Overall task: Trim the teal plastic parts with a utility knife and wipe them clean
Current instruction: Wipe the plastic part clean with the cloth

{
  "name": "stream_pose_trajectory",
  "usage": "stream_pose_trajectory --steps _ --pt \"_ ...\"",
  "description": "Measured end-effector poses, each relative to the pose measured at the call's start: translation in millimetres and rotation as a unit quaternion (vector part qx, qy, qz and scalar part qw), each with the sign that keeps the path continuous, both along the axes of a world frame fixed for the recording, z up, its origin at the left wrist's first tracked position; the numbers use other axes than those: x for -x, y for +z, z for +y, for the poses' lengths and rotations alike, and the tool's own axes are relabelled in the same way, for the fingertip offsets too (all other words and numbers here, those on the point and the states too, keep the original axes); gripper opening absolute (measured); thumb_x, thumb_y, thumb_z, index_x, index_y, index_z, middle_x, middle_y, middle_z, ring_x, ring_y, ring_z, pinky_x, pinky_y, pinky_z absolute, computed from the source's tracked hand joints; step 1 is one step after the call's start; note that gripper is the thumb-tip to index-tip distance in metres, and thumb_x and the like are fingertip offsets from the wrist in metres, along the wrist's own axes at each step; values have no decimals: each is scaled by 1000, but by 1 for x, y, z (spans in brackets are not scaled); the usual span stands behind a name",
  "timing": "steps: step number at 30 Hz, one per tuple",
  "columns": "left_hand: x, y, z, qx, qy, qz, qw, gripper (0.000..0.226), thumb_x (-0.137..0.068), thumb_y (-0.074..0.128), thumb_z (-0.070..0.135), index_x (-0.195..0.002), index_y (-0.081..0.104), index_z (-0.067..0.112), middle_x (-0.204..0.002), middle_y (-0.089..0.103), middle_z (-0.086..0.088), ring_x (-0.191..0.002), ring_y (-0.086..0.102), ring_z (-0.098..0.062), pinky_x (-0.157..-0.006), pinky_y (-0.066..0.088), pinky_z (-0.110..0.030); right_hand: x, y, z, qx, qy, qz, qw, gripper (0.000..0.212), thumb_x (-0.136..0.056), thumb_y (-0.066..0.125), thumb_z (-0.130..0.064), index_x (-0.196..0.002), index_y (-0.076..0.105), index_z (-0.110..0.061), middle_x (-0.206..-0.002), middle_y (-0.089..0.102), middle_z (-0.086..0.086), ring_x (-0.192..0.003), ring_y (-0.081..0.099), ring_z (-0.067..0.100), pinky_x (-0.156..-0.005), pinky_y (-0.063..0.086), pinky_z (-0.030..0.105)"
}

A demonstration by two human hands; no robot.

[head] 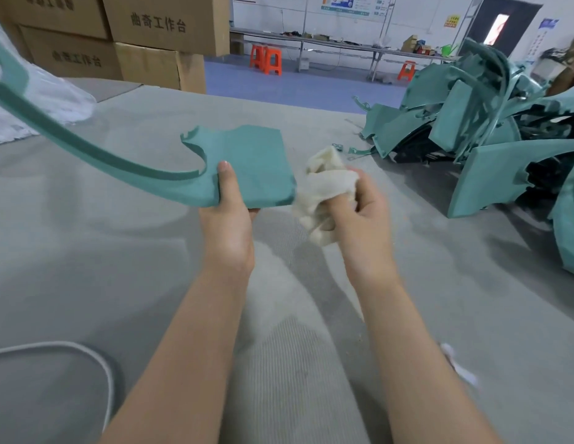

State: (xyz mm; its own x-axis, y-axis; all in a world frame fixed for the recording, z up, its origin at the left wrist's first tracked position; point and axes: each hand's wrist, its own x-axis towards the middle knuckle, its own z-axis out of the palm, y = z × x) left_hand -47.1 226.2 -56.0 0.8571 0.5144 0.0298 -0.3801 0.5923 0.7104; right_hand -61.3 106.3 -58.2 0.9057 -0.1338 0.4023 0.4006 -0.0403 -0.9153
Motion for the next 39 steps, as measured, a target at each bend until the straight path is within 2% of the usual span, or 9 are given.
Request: stream_pose_trajectory --steps 5,8,12,17,23,31,34,37,39 --pt "7 3 -6 16 -33 38 999 18 -101 45 12 -103 63 12 -99 70 0 -83 68 -13 -82 56 -28 3 -25 37 268 -36 -93 958 44 -89 62 -7 -133 57 -8 -150 37 16 -138 34 31 -115 28 38" --pt "9 6 -8 45 -73 68 994 20 -98 48 6 -112 62 5 -107 70 -7 -84 68 -15 -78 57 -27 -1 -30 30 277 -93 -152 944 35 -90 59 -2 -125 63 -1 -139 46 24 -125 45 41 -105 39 48" --pt "10 9 -6 78 -115 65 988 17 -98 49 8 -106 64 7 -82 74 1 -69 70 -11 -67 58 -26 -8 -32 23 257 -110 -190 941 41 -87 56 2 -128 59 3 -138 48 28 -126 49 43 -104 43 46" --pt "9 7 -2 102 -116 43 987 16 -99 46 5 -103 61 7 -76 72 -1 -61 70 -10 -47 52 -21 -10 -27 18 212 -117 -172 955 45 -85 47 1 -129 56 4 -122 62 18 -109 59 25 -90 39 13" --pt "7 8 0 132 -112 -15 985 28 -99 44 2 -124 55 7 -98 69 -4 -75 71 -12 -59 57 -27 -18 -24 -3 108 -187 -53 975 39 -88 42 -1 -123 58 -6 -86 63 -10 -69 54 -5 -62 38 10" --pt "6 6 1 122 -98 -34 987 18 -100 44 6 -107 60 13 -95 72 -1 -80 72 -12 -62 58 -28 -21 -15 -13 -38 -138 44 989 18 -97 45 -12 -103 56 -25 -86 59 -12 -73 57 -1 -68 46 22" --pt "5 5 0 101 -79 -34 991 18 -101 44 8 -111 58 14 -101 70 -1 -84 71 -12 -66 59 -30 -16 -15 -8 27 -106 16 994 31 -95 43 -20 -122 58 -17 -95 62 -16 -79 58 -10 -71 50 16" --pt "5 5 -3 83 -58 -27 994 20 -101 44 10 -118 55 12 -103 68 -2 -85 70 -13 -69 60 -30 -7 -16 3 138 -39 -31 989 48 -85 49 -21 -131 54 -9 -116 64 4 -107 61 13 -91 51 35" --pt "5 5 -4 84 -48 -13 995 17 -101 45 11 -114 57 11 -91 70 0 -74 71 -10 -64 59 -26 -3 -18 9 194 -3 -68 979 54 -88 60 -12 -140 47 -11 -129 60 6 -117 57 15 -97 47 29"
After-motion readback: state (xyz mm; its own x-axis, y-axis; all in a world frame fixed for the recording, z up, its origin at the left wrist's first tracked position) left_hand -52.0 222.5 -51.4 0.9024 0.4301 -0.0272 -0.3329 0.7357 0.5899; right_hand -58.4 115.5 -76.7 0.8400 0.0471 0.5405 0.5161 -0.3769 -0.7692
